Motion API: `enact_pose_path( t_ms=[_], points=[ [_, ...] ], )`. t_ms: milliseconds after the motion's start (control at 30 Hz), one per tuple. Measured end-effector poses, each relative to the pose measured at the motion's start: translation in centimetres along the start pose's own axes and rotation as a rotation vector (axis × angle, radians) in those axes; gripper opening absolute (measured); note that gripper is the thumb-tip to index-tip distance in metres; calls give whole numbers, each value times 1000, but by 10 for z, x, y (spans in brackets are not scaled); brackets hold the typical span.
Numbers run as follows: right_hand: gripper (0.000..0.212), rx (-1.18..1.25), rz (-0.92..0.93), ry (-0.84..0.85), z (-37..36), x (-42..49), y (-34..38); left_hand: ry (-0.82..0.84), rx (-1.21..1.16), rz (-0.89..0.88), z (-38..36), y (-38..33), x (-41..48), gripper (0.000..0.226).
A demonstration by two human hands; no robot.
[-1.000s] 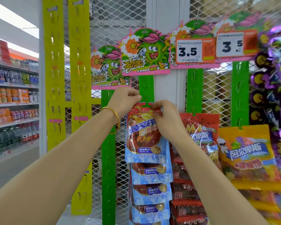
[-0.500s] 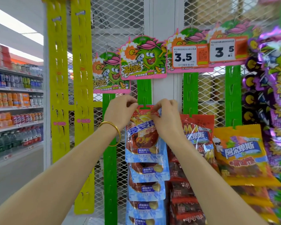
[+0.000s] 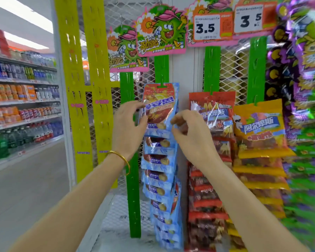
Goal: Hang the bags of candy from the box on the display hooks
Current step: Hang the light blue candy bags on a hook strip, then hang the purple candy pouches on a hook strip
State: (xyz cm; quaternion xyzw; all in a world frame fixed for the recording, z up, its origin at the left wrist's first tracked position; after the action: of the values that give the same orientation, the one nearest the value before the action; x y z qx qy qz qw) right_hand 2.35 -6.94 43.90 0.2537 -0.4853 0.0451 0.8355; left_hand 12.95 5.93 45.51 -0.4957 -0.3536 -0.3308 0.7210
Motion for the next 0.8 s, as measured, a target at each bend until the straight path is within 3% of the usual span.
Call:
enact_pose_path(
  t_ms=[133,267,333,433,800],
  points=[
    [11,192,-130,274,-45,-91,-20,31,-115,113,5,33,-96,24],
    [21,229,-359,445,-81,-191,-76,131,-112,306,-7,95,-182,23],
    [22,215,-476,536,-97,-239,-106,194,-74,372,-18,123,-214,23],
    [6,127,-582,698,-124,-300,-149,326,-3,447,-39,156,-254,18],
    [15,46,-980,1029,-206,-481,-257,710,229,623,-85,241,-355,13]
  ],
)
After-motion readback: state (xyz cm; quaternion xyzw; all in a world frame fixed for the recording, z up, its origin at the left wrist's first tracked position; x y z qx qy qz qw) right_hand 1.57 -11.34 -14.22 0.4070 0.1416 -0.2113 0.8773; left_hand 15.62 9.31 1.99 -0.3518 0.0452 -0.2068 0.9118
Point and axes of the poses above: each hand's wrist, its own x-axis towards the middle knuckle, its own z-axis out of the back of the hand, y = z × x, the point moved 8 cm from there along x, towards the middle knuckle, and after that the axes turned 7 degrees about z, right-handed, at the moved point
